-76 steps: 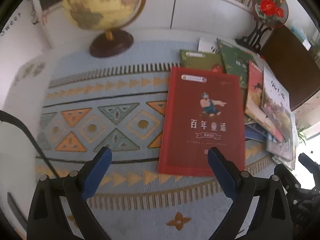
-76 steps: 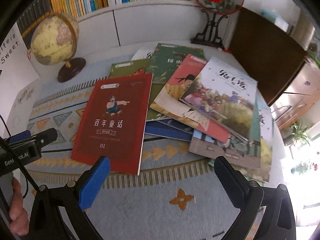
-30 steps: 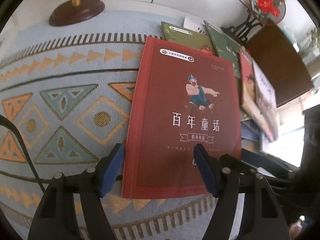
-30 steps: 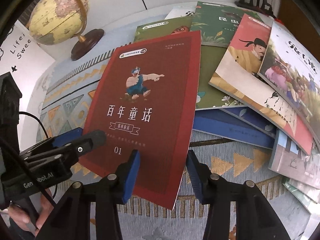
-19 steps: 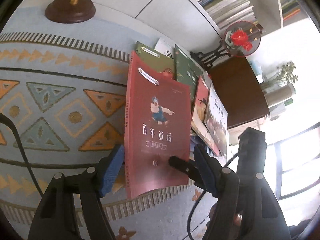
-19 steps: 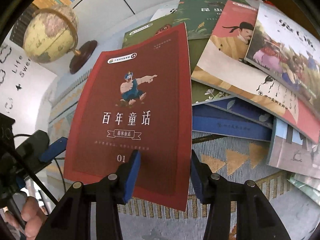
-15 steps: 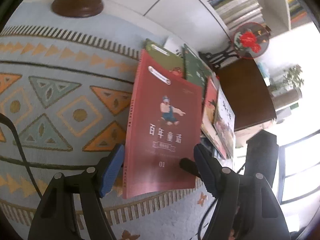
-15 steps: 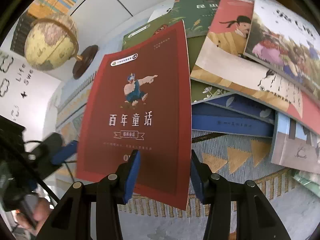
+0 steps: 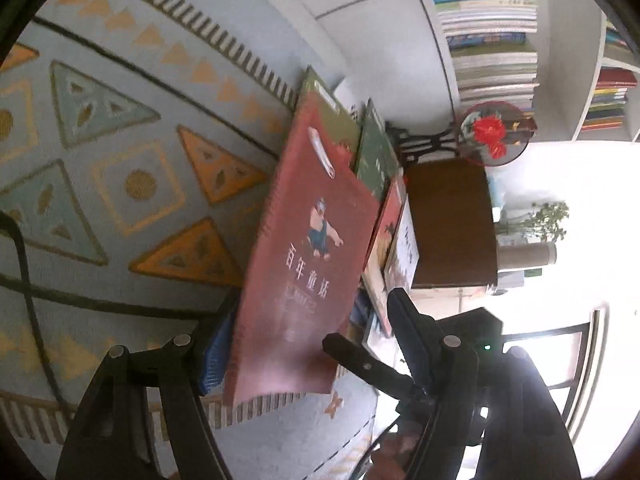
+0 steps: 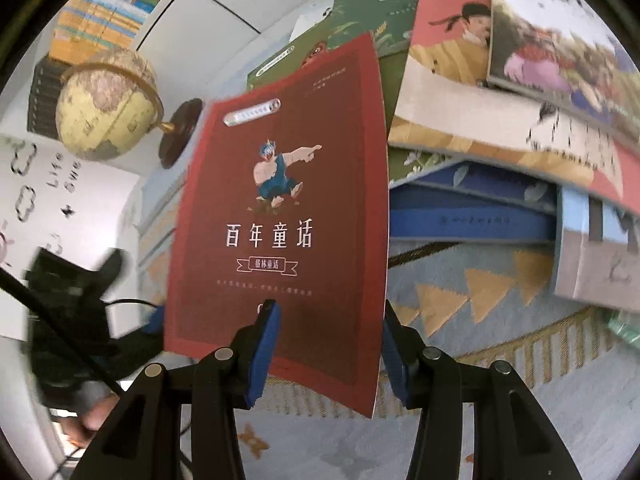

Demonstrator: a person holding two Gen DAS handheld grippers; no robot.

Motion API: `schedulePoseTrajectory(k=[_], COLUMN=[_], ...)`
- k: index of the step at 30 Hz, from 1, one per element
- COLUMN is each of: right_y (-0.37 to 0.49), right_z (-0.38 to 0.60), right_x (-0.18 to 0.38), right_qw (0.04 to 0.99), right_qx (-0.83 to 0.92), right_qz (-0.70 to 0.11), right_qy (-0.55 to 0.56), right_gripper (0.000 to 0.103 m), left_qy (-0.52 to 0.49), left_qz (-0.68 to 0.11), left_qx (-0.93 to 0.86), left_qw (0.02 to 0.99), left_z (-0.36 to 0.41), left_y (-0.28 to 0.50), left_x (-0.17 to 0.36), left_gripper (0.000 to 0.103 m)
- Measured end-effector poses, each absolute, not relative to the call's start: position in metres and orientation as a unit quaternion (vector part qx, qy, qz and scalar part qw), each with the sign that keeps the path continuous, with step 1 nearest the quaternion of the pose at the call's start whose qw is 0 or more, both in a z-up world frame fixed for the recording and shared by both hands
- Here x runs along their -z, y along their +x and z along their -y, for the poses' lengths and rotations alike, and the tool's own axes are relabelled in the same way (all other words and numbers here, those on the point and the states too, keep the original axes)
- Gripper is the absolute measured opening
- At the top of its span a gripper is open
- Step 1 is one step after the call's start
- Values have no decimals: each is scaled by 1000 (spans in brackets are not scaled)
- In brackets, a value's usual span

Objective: Organize books
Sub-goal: 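Lift the red book with the left gripper and carry it toward the globe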

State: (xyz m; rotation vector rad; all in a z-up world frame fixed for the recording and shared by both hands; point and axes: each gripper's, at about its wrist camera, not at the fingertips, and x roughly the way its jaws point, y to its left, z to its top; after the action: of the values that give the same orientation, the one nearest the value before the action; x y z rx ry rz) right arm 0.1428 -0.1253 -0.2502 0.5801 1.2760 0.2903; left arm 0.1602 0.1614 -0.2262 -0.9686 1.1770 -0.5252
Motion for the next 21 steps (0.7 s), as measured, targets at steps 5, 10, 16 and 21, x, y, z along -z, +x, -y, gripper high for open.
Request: schedulePoseTrajectory(k=[5, 10, 16, 21], right_y=[138, 135, 135, 142], right_z=[125, 129, 140, 152], right_x=[241, 226, 233, 246], right_qw=[749, 755, 742, 711], right_qx=[-148, -156, -148, -176], right_qz=[-579, -570, -577, -568], right_qy=[287, 284, 309, 375], right_gripper=[48, 48, 61, 68], left_qy=[-387, -426, -494, -547], left_qz=[-565, -578, -579, -578], left_qx=[191, 171, 196, 218], left_qw=[703, 675, 618, 564], left_z=[-141, -148, -152, -155], left_y=[163, 163, 168, 169], left_x=[233, 243, 247, 254], left_gripper=[27, 13, 11, 11])
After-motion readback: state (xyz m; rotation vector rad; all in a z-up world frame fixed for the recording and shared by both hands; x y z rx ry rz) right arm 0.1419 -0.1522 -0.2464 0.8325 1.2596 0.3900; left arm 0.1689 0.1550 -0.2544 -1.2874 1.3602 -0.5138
